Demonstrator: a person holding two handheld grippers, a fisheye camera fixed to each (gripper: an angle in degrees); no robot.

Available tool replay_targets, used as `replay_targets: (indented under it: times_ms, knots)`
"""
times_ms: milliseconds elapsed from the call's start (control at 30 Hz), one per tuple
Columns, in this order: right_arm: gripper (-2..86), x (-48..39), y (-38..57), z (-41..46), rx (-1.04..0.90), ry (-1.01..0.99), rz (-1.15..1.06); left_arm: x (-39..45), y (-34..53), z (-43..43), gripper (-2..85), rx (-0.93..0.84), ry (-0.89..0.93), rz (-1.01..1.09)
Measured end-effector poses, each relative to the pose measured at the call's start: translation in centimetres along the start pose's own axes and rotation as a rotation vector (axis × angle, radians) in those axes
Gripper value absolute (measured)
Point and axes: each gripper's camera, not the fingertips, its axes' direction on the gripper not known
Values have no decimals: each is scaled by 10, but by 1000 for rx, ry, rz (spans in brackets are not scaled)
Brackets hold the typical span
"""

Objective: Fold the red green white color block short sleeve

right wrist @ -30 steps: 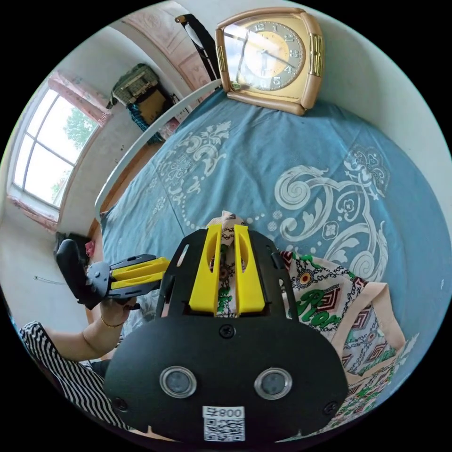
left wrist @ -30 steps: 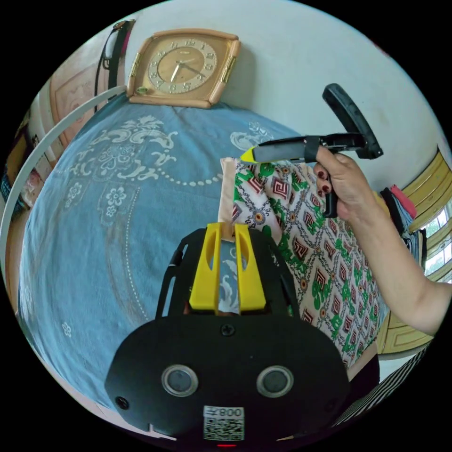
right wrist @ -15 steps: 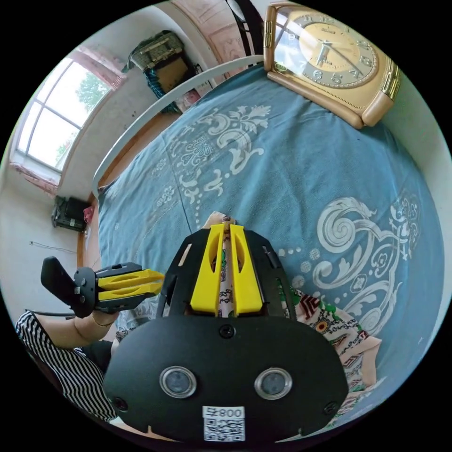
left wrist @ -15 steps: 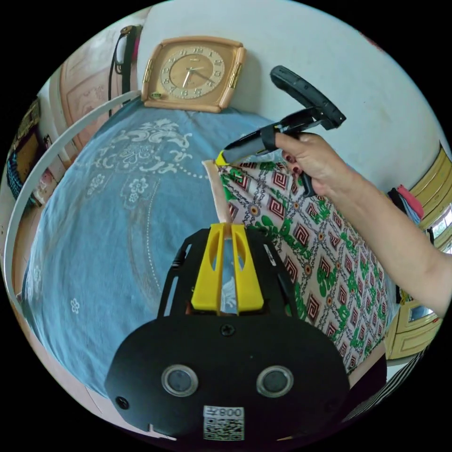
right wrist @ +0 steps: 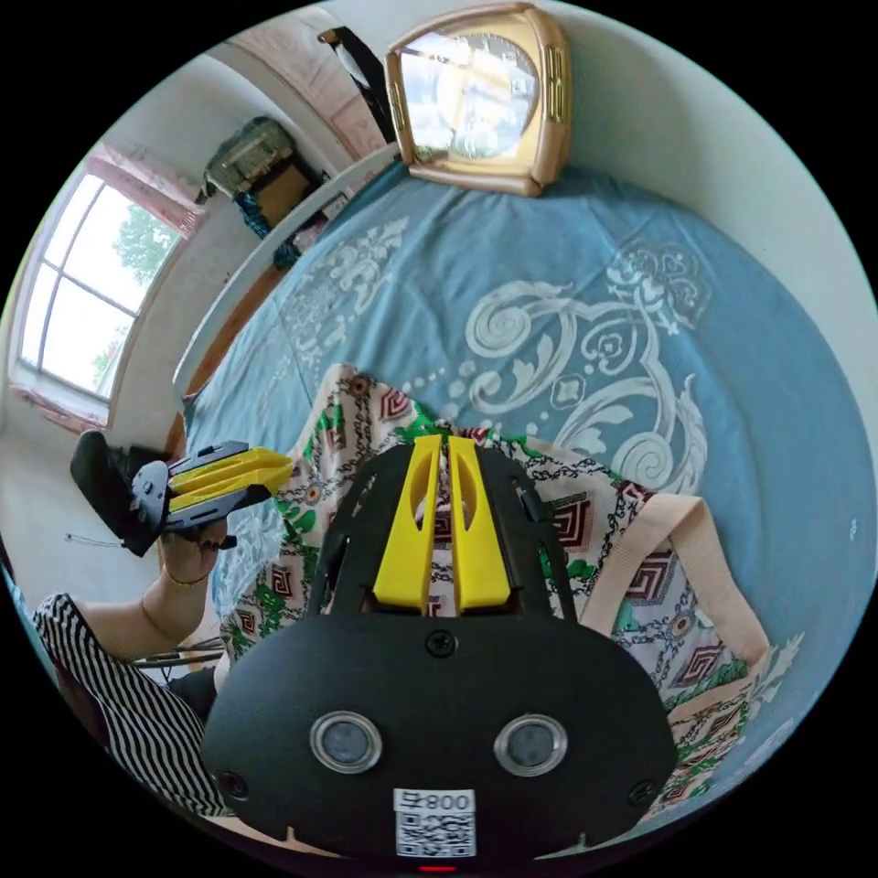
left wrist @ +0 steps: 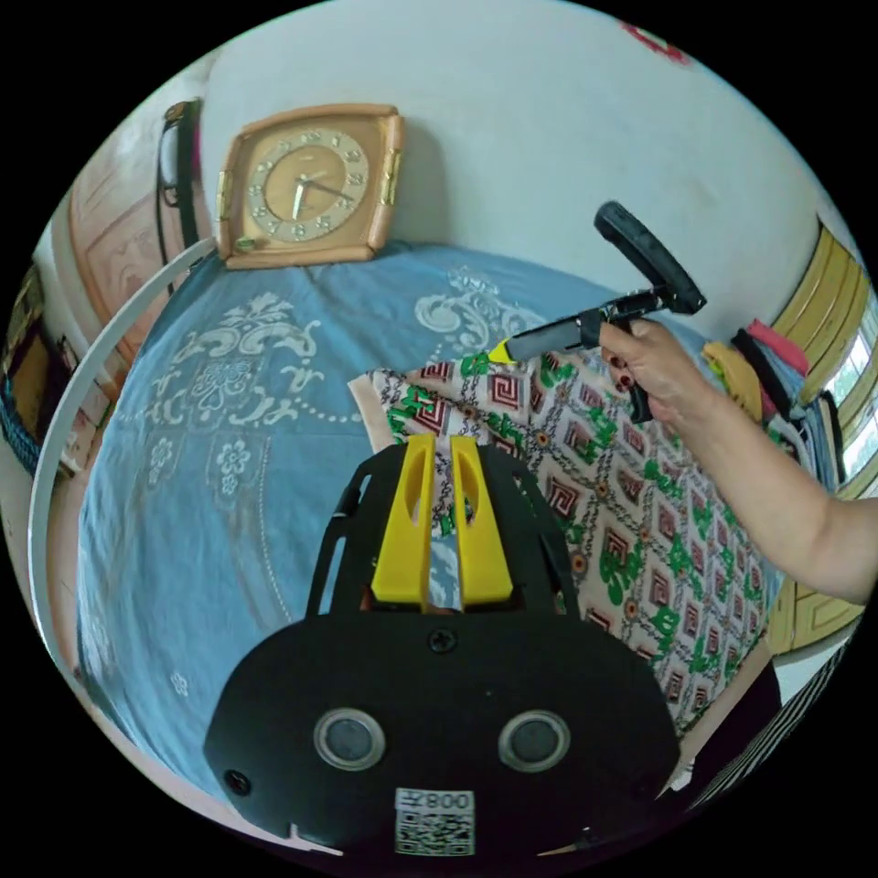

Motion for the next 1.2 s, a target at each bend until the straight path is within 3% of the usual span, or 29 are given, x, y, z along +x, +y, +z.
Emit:
replay_targets:
  times_ms: [100, 200, 467, 600, 767, 867, 1000, 1033, 1200]
  knots:
    - [3, 12, 8, 3, 20, 7, 19, 2, -4, 56, 10, -145, -84, 18]
    - [2, 19, 16, 4, 11, 53, 1, -2, 4, 68, 5, -129, -110, 6]
    - [2, 48, 100, -31, 180, -108, 17, -1, -5, 112, 3, -61, -90, 53]
    - [2, 75, 131, -8, 46, -57, 78, -4, -24, 168, 3, -135, -154, 95]
    - [1, 95, 174, -22, 119, -108, 100, -26, -22, 223, 2, -193, -147, 65]
    - [1, 98, 234, -53, 226, -119, 73, -20, -1, 223, 2, -121, -95, 90]
    - [1, 112, 366, -85, 344, -155, 106, -7, 31, 261, 2, -163, -64, 162]
    - [1, 118, 405, -89, 340, -135, 151, -7, 38, 287, 3, -232, -87, 169]
    - [1, 140, 551, -108, 319, -38, 332, -13, 51, 308, 3, -160, -58, 140]
